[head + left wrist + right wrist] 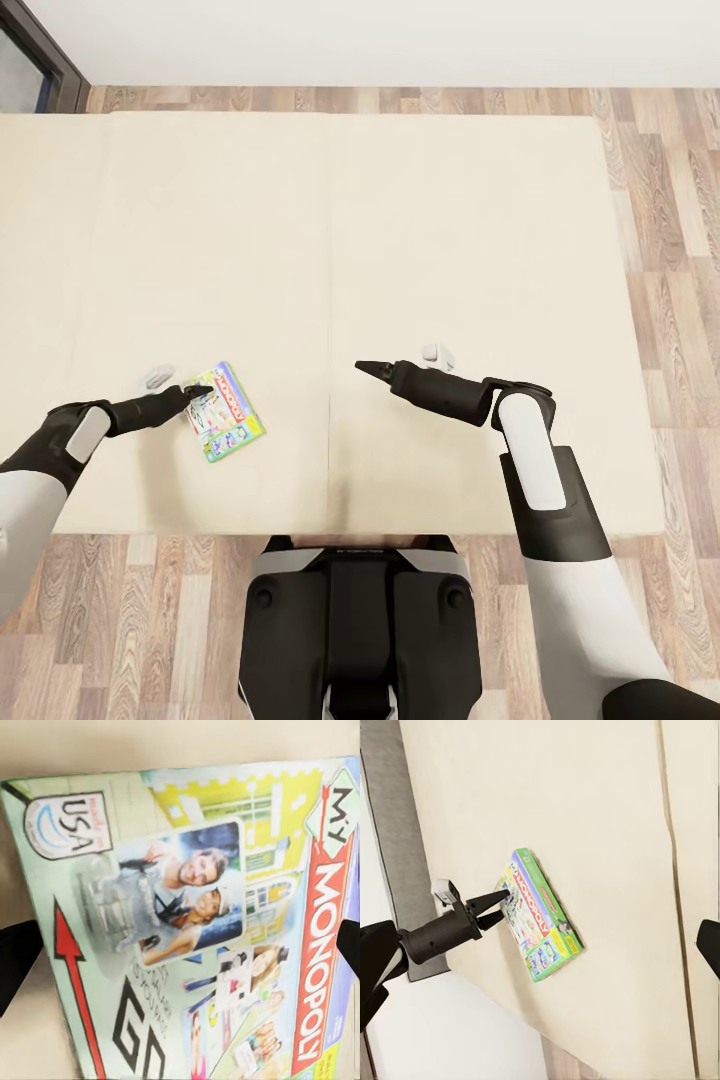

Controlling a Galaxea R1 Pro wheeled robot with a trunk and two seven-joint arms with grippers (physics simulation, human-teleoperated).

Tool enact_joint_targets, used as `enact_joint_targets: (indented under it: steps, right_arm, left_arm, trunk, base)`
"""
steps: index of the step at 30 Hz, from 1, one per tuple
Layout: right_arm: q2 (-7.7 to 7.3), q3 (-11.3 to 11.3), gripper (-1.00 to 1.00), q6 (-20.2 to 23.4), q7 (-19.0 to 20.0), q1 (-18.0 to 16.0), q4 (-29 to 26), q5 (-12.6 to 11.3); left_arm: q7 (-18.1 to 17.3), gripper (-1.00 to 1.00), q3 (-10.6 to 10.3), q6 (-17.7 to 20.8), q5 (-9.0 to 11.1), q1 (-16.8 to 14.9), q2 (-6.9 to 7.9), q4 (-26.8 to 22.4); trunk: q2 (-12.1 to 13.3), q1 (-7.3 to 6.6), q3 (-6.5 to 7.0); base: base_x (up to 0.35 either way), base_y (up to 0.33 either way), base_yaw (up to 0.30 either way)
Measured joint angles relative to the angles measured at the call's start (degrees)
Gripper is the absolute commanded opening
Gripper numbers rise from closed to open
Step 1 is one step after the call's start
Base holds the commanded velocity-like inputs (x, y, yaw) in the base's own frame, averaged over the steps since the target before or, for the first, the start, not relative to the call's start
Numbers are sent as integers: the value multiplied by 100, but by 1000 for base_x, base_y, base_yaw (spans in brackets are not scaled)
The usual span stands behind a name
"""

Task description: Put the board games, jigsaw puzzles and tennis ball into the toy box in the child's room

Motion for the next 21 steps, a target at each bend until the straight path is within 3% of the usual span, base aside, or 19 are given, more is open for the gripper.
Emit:
enact_joint_targets:
  steps: [21]
  right_arm:
    - [0,0,100,0,0,0,0,2]
  left_arm:
    - [4,100,-19,41,33,3,-27,-12]
  trunk:
    - [3,2,33]
  base:
    - [0,-75,0]
